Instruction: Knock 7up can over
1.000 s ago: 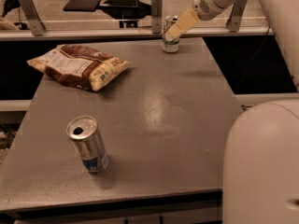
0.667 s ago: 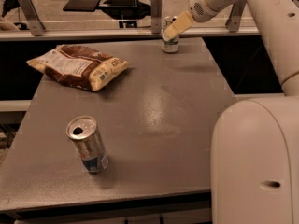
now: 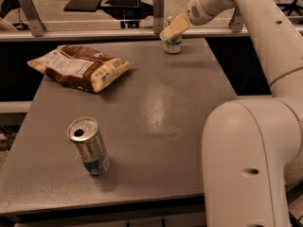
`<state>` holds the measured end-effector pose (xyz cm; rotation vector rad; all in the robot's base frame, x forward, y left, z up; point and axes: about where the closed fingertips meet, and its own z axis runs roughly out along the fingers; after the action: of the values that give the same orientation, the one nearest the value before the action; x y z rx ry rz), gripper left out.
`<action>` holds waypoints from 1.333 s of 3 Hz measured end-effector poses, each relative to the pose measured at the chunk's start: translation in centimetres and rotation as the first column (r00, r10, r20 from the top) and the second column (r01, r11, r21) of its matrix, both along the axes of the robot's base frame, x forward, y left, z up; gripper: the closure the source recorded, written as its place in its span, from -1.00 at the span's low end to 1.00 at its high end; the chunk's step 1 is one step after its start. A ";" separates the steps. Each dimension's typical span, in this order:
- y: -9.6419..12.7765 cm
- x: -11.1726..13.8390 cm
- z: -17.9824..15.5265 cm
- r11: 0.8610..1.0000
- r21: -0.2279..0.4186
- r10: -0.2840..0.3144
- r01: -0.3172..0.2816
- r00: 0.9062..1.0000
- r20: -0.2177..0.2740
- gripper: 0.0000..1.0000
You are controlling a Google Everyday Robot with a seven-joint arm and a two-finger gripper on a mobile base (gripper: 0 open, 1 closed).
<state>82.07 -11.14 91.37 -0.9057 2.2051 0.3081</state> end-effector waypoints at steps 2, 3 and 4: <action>1.2 1.7 -0.8 0.999 0.032 -0.002 0.002 1.000 0.005 -0.88; 1.4 2.1 -1.1 0.999 0.047 0.006 -0.006 1.000 0.005 -0.55; 1.4 2.1 -1.0 0.997 0.073 0.016 -0.017 1.000 0.009 -0.08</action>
Offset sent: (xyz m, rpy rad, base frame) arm 0.0392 0.0072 0.0040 0.0492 -0.0127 -0.0038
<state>84.15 -9.76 90.35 -0.8839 2.1650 0.3898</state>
